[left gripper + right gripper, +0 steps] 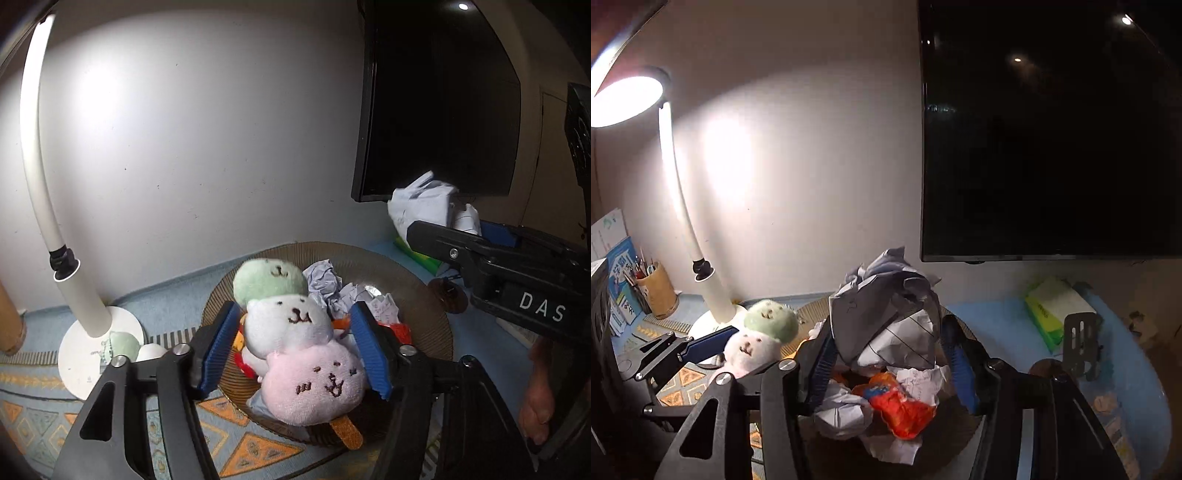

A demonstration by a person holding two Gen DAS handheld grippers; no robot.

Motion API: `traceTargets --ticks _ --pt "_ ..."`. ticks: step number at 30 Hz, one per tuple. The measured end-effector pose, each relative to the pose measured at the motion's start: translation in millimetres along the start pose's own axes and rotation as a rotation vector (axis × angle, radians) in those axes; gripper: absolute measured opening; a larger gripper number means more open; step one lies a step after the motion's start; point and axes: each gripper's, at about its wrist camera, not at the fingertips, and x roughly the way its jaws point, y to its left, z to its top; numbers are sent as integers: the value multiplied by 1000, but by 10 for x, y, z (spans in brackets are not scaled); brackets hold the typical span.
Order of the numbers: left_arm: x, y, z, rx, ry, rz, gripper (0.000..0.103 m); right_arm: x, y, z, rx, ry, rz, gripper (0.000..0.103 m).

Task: Organize objects
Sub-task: 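Carry the plush stack and paper ball over the brown bowl and open both tools, then withdraw both tools from the bowl back toward the lamp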

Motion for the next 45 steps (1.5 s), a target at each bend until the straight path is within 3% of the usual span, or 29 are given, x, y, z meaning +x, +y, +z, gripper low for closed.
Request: traceTargets --ticks 1,4,9,13,16,19,27,30,33,37,45 --pt "34 3 -2 6 -3 14 88 77 -58 6 23 19 9 70" --pt "-7 100 -88 -6 16 19 89 94 -139 -92 68 56 40 70" --pt "-497 469 -479 -86 30 46 89 -206 -21 -483 91 91 112 70" --pt "-1012 851 -901 -203 35 91 90 -513 306 -844 102 104 204 70" --pt "-1334 1127 -1241 -300 29 144 100 -607 614 -1093 92 134 254 71" --pt "-1511 1369 -1520 -389 31 178 100 -538 880 -1352 78 184 271 71" --pt "-1625 1776 -1990 -513 38 302 100 -319 1311 -1870 -82 194 206 72" --pt "-1648 1739 -1983 -500 20 325 100 -255 1347 -1911 -102 220 172 72" --pt "-1605 1601 -1958 -426 37 378 100 -226 1371 -1935 -119 234 166 82" --pt "-1526 1446 -1913 -329 73 396 100 -232 1389 -1947 -133 231 161 83" --pt "-1523 1545 -1946 -379 88 374 100 -209 1387 -1949 -125 246 154 91"
